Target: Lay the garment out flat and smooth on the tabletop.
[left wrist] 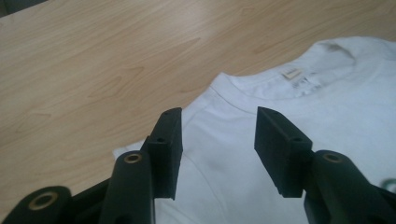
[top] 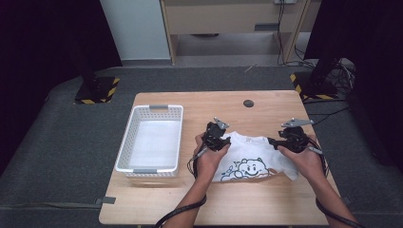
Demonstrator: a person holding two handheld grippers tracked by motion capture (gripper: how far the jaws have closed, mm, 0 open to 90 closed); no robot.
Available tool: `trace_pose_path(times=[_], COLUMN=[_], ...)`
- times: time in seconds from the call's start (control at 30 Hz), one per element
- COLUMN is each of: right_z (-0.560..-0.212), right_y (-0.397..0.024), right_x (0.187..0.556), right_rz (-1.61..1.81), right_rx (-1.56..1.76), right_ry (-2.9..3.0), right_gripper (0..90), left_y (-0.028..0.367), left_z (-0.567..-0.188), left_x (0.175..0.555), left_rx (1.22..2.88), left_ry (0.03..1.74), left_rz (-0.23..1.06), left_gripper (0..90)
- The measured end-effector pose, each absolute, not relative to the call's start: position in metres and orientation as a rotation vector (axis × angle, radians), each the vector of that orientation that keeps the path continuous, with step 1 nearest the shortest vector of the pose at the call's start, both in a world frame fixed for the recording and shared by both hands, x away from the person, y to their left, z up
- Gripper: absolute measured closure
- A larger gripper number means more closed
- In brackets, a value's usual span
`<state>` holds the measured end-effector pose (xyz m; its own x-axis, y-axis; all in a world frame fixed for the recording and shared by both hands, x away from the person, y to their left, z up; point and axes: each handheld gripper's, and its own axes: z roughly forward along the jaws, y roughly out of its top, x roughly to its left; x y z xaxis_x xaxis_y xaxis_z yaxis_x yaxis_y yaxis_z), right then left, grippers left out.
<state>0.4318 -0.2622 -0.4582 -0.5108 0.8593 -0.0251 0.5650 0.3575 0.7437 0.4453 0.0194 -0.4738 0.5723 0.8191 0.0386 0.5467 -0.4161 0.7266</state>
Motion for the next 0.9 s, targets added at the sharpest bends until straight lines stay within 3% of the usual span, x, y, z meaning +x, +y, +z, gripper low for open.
trace_pose_path(times=[0.33, 0.6, 0.8, 0.9], right_z=[-0.462, -0.472, -0.493, -0.501], right_y=[-0.275, -0.286, -0.276, -0.277], right_x=[0.387, 0.342, 0.340, 0.345], right_rz=[0.978, 0.991, 0.888, 0.816], right_rx=[1.221, 1.194, 1.101, 1.089], right_ry=[2.192, 2.171, 2.198, 2.214], right_gripper=[42.8, 46.7, 41.1, 52.4], left_y=[0.034, 0.041, 0.044, 0.047], left_z=[-0.473, -0.497, -0.505, -0.511], left_x=[0.388, 0.353, 0.345, 0.346], left_rx=[2.086, 2.112, 2.137, 2.150], left_ry=[1.048, 1.039, 1.034, 1.046], left_rz=[0.532, 0.511, 0.525, 0.510], left_gripper=[36.4, 34.9, 33.8, 33.9])
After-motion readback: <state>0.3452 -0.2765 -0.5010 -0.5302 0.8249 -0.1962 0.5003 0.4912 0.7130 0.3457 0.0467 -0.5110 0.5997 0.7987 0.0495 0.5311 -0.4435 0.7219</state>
